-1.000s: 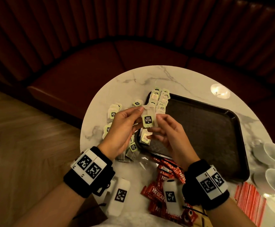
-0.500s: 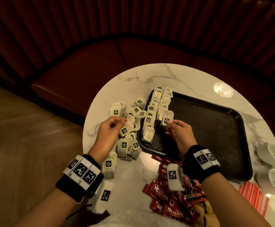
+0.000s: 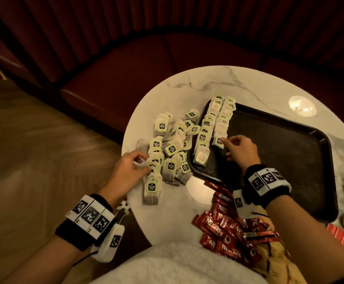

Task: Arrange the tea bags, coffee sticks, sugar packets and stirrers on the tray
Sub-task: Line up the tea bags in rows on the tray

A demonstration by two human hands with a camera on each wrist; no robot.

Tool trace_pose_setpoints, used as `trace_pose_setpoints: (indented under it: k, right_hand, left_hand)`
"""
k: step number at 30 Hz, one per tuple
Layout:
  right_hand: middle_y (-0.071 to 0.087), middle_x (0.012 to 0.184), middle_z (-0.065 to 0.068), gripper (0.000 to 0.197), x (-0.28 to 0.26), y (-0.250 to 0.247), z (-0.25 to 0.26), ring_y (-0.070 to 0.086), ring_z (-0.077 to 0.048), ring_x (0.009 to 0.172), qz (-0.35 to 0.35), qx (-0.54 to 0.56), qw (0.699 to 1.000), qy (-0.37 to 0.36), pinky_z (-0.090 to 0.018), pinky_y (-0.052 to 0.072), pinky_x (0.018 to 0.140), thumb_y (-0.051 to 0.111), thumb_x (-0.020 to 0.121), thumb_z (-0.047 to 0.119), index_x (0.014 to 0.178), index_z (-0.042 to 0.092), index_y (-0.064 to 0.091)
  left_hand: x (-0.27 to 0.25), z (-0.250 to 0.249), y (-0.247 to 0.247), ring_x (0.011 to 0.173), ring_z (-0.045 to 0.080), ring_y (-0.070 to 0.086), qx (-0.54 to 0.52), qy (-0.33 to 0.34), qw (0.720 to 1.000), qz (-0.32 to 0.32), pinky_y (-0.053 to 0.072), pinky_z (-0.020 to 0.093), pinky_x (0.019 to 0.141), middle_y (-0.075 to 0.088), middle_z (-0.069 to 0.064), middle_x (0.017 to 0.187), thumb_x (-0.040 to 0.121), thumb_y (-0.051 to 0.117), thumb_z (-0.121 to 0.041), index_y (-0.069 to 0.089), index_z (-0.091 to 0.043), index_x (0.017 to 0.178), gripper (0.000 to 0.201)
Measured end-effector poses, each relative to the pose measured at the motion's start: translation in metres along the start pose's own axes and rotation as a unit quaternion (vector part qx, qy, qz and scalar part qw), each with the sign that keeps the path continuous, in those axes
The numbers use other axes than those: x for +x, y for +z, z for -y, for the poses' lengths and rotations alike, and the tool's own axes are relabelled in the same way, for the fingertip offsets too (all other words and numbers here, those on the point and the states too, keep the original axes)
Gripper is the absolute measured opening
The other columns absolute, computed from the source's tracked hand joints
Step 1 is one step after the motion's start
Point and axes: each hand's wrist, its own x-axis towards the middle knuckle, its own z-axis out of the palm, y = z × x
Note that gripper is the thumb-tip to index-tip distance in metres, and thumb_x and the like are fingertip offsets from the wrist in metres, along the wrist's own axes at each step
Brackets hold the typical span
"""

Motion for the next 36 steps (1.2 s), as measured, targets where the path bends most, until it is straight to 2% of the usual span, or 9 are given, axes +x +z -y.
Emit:
trace_pose_setpoints:
  k: [7,11,15,18,22,26,29,34,36]
  right_hand:
    - [0.066,0.100,0.003,0.024,-0.064,0.017,0.029,0.068,-0.011,0.082,0.190,-0.033,0.973,-0.124,-0.020,0.055,0.065,0.064,0.093,0.032,0.115,0.022,0.060]
    - [0.064,0.105,0.001,0.032,-0.075,0.049,0.028,0.066,-0.012,0.083,0.249,-0.060,0.948,-0.188,-0.017,0.054,0.070,0.071,0.090,0.027,0.119,0.019,0.061]
    - [0.051,0.135,0.001,0.058,-0.077,0.076,0.036,0.061,-0.013,0.099,0.260,-0.054,0.937,-0.227,-0.007,0.048,0.073,0.075,0.087,0.022,0.139,0.019,0.050]
    - [0.048,0.143,-0.002,0.073,-0.076,0.091,0.042,0.061,-0.019,0.110,0.284,-0.029,0.934,-0.215,-0.021,0.051,0.088,0.077,0.084,0.021,0.147,0.019,0.041]
    - [0.056,0.122,-0.003,0.077,-0.078,0.100,0.042,0.057,-0.013,0.099,0.318,-0.046,0.924,-0.207,-0.021,0.047,0.089,0.081,0.080,0.016,0.146,0.016,0.041]
    - [0.061,0.119,-0.004,0.069,-0.080,0.109,0.034,0.060,-0.011,0.095,0.350,-0.075,0.904,-0.232,-0.015,0.051,0.079,0.085,0.073,0.012,0.134,0.011,0.054]
    - [0.059,0.120,-0.006,0.064,-0.085,0.113,0.028,0.057,-0.017,0.104,0.328,-0.119,0.896,-0.273,-0.025,0.048,0.090,0.086,0.071,0.018,0.128,0.014,0.057]
    - [0.066,0.102,-0.008,0.038,-0.088,0.104,0.038,0.060,-0.012,0.079,0.319,-0.087,0.906,-0.264,-0.012,0.048,0.062,0.078,0.079,0.008,0.116,0.007,0.067]
    - [0.069,0.102,-0.009,0.035,-0.086,0.095,0.045,0.062,-0.012,0.076,0.316,-0.050,0.915,-0.246,-0.014,0.052,0.062,0.078,0.080,0.009,0.114,0.009,0.068]
  left_hand:
    - [-0.014,0.008,0.003,0.111,0.025,0.051,0.062,-0.090,0.990,0.090,0.048,0.048,0.098,0.036,0.004,0.129,0.059,0.092,-0.025,0.034,-0.027,0.142,0.101]
    - [-0.010,0.008,0.008,0.114,0.029,0.055,0.061,-0.080,0.988,0.118,0.048,0.050,0.099,0.040,-0.001,0.125,0.058,0.093,-0.020,0.029,-0.026,0.148,0.110]
    - [-0.007,0.007,0.009,0.104,0.026,0.063,0.038,-0.059,0.991,0.114,0.052,0.050,0.092,0.055,0.001,0.126,0.054,0.094,-0.014,0.039,-0.023,0.141,0.104]
    - [-0.007,0.002,0.010,0.097,0.025,0.066,0.028,-0.048,0.992,0.112,0.055,0.048,0.087,0.060,0.001,0.120,0.057,0.092,-0.008,0.045,-0.018,0.132,0.089]
    - [-0.008,0.004,0.011,0.093,0.022,0.064,0.042,-0.007,0.993,0.107,0.055,0.047,0.081,0.061,0.002,0.111,0.058,0.091,-0.009,0.053,-0.019,0.111,0.065]
    - [-0.012,0.007,0.013,0.090,0.020,0.067,0.042,0.021,0.993,0.112,0.058,0.045,0.075,0.066,0.001,0.103,0.065,0.089,-0.016,0.055,-0.024,0.094,0.045]
    - [-0.014,0.006,0.013,0.080,0.019,0.070,0.031,0.029,0.993,0.111,0.059,0.043,0.070,0.070,0.002,0.093,0.068,0.085,-0.007,0.056,-0.021,0.092,0.040]
    - [-0.011,-0.002,0.007,0.073,0.020,0.065,-0.035,0.005,0.992,0.120,0.056,0.035,0.065,0.068,0.004,0.093,0.066,0.086,-0.004,0.061,-0.017,0.091,0.038]
    - [-0.009,-0.007,0.000,0.073,0.025,0.066,-0.100,-0.030,0.987,0.124,0.057,0.034,0.063,0.068,0.007,0.094,0.067,0.083,0.004,0.062,-0.011,0.093,0.036]
